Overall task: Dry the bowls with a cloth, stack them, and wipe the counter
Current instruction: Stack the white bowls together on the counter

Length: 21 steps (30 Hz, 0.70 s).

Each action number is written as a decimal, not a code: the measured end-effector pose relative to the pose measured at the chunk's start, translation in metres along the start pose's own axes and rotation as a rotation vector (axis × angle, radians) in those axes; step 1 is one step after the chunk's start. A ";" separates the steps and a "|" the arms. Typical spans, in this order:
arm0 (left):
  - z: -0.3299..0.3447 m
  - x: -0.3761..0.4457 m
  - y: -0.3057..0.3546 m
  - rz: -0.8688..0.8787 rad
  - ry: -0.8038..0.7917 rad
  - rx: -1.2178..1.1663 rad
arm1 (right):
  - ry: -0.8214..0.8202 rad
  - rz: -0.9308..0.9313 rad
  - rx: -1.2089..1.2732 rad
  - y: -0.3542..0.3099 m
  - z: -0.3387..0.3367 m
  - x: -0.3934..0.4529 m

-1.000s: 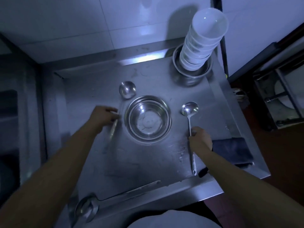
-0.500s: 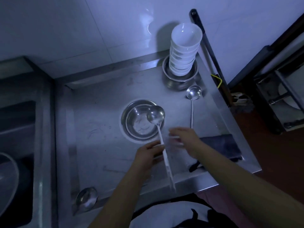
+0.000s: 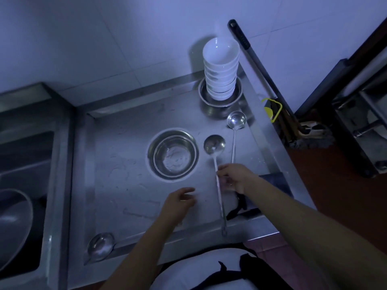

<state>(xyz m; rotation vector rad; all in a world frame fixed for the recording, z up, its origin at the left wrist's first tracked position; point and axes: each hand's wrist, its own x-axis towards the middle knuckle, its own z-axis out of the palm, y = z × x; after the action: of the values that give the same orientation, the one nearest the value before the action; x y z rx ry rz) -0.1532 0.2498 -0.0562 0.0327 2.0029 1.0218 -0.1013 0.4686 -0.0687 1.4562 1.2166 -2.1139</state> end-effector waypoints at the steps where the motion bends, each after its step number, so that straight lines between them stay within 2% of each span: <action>1: -0.007 0.001 -0.012 0.011 0.052 0.136 | 0.047 -0.004 0.019 -0.010 -0.007 0.007; 6: -0.037 -0.002 -0.094 -0.077 0.064 0.777 | 0.240 -0.042 0.141 -0.062 -0.038 0.045; 10: -0.045 -0.013 -0.108 -0.048 0.088 0.964 | 0.270 -0.028 0.181 -0.079 -0.048 0.077; 14: -0.056 -0.013 -0.116 0.027 0.098 1.145 | 0.374 -0.055 0.224 -0.078 -0.051 0.105; 16: -0.059 -0.013 -0.113 -0.005 0.097 1.154 | 0.389 -0.108 0.112 -0.077 -0.054 0.117; 19: -0.062 -0.010 -0.108 0.092 0.128 1.148 | 0.468 -0.200 -0.216 -0.078 -0.052 0.118; 21: -0.064 -0.009 -0.110 0.105 0.067 1.074 | 0.520 -0.281 -0.456 -0.076 -0.050 0.112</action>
<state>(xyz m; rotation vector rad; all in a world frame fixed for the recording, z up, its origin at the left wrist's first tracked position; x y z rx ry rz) -0.1561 0.1324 -0.1051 0.6820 2.3987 -0.0987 -0.1696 0.5758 -0.1372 1.7334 2.0355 -1.4749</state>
